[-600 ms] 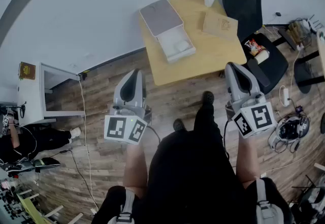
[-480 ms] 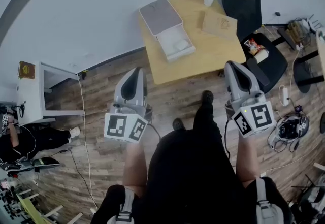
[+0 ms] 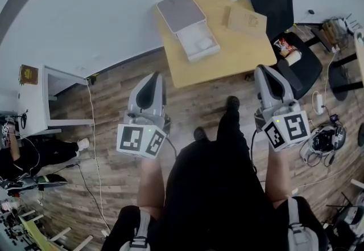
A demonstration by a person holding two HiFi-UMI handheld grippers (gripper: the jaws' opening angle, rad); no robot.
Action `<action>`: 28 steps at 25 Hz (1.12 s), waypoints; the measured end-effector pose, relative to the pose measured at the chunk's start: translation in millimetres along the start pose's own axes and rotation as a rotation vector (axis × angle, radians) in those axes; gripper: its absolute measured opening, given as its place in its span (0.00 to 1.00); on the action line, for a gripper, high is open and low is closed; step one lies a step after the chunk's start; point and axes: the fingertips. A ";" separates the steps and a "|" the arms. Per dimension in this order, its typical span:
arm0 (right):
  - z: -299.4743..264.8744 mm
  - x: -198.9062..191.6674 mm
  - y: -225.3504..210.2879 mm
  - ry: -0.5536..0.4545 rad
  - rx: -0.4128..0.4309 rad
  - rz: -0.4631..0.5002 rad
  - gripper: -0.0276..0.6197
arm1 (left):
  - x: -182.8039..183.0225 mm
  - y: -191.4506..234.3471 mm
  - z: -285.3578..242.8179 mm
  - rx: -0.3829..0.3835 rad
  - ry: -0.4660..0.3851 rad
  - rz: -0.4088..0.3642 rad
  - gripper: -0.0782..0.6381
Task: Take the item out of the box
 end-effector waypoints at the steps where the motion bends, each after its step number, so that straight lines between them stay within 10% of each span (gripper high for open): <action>1: 0.3 -0.6 0.9 0.000 -0.005 -0.004 0.05 | -0.3 0.8 2.1 -0.001 0.001 -0.002 0.12; 28: -24.4 -25.4 2.1 0.074 0.045 0.040 0.05 | -35.2 26.9 21.2 0.145 0.072 -0.036 0.12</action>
Point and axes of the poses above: the fingertips, and each gripper's own axes: z backward along the fingers, y to its left, x out of its top, and after that the axes turned 7 degrees about y, right-handed
